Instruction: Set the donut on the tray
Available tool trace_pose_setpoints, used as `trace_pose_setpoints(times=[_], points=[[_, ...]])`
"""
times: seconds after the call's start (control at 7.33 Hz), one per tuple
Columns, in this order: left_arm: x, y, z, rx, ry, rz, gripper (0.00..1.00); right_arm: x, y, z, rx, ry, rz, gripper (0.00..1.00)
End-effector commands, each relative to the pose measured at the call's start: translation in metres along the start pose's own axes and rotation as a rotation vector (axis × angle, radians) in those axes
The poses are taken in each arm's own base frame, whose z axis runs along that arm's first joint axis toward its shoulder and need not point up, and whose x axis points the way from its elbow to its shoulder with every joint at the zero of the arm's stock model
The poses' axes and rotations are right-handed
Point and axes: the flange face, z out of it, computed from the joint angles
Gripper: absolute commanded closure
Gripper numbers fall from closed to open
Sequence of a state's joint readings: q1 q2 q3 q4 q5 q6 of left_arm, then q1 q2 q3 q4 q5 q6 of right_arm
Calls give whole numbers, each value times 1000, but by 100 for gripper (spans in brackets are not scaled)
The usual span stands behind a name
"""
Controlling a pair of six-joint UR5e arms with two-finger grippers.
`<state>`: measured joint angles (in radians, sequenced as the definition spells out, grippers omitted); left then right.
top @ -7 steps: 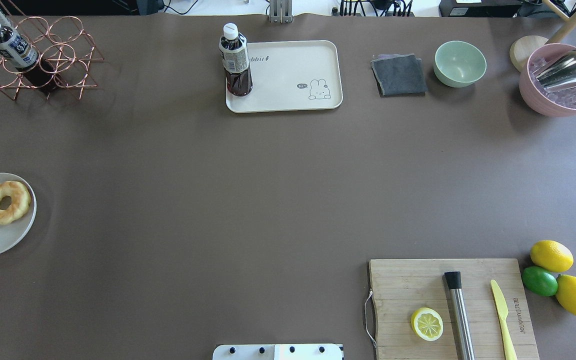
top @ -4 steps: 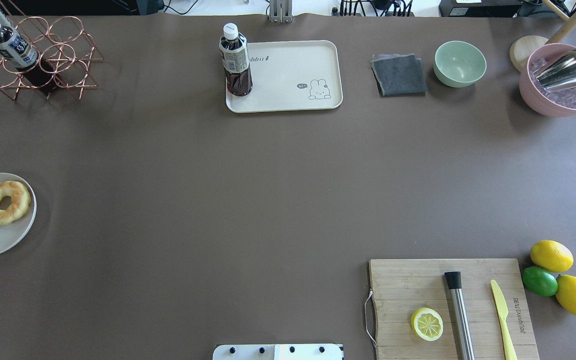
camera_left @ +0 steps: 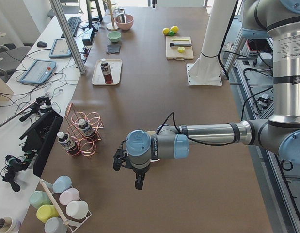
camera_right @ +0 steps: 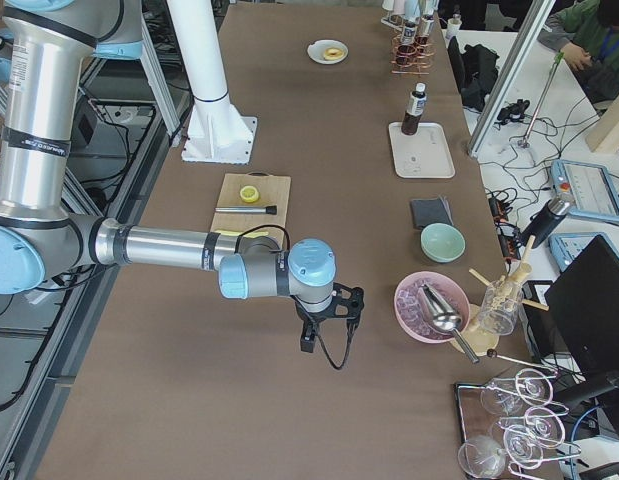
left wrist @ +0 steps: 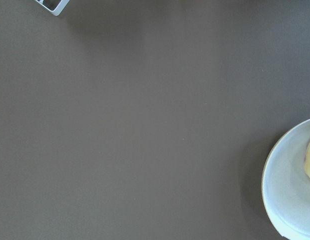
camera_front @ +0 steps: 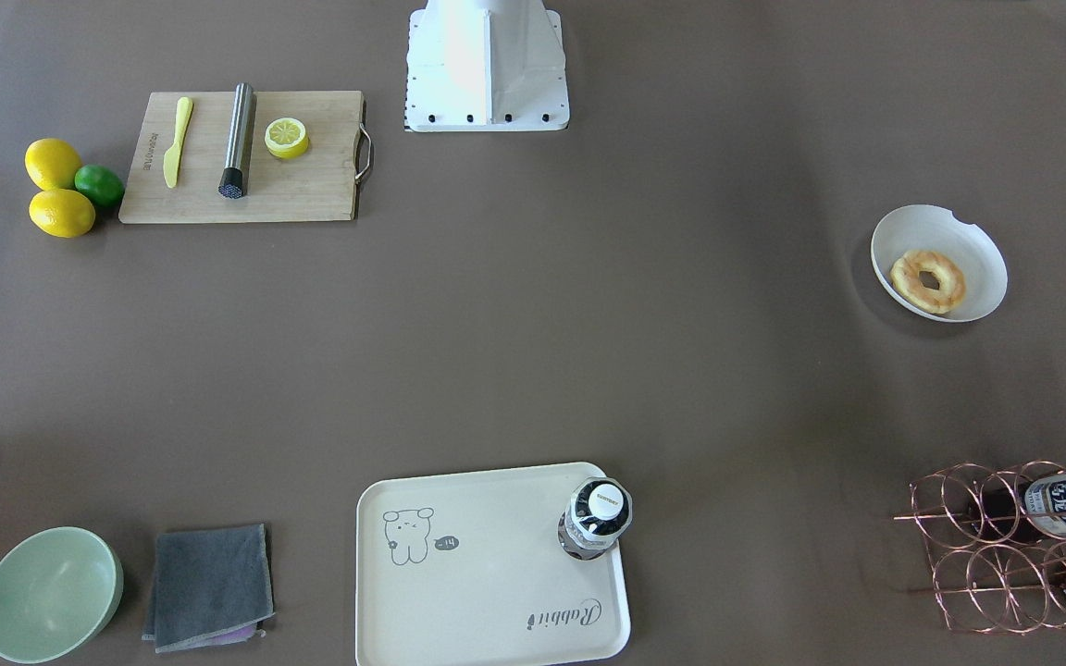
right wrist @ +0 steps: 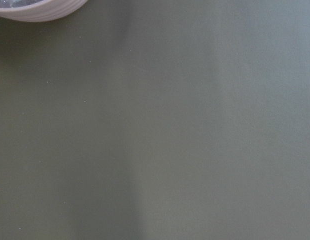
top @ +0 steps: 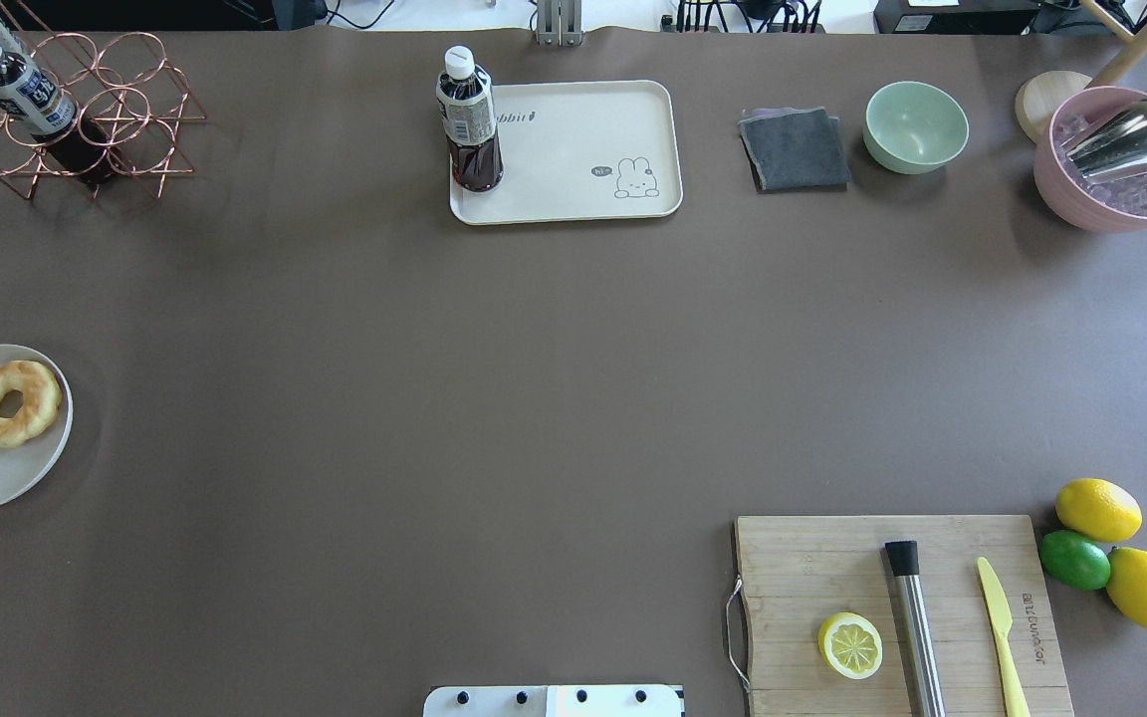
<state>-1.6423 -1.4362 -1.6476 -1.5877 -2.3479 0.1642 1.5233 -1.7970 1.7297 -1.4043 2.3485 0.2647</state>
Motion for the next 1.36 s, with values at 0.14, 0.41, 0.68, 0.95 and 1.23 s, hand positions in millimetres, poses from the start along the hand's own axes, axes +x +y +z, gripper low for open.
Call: trace_pose_setpoints(times=[0.14,0.41,0.68,0.95,1.23], points=[[1,-7,-8,20,2,4,2,2,1,2,-4,0,3,0],[0,-6,-8,73,-5,57,2,3,1,3,-6,0,7,0],[0,-4,-3,72,40,50,2,5,2,4,-10,3,16,0],[-3,-2,0,74,47,56,2,6,5,4,-10,3,17,0],[0,-6,1,106,84,77,2,3,1,2,62,-17,-66,0]])
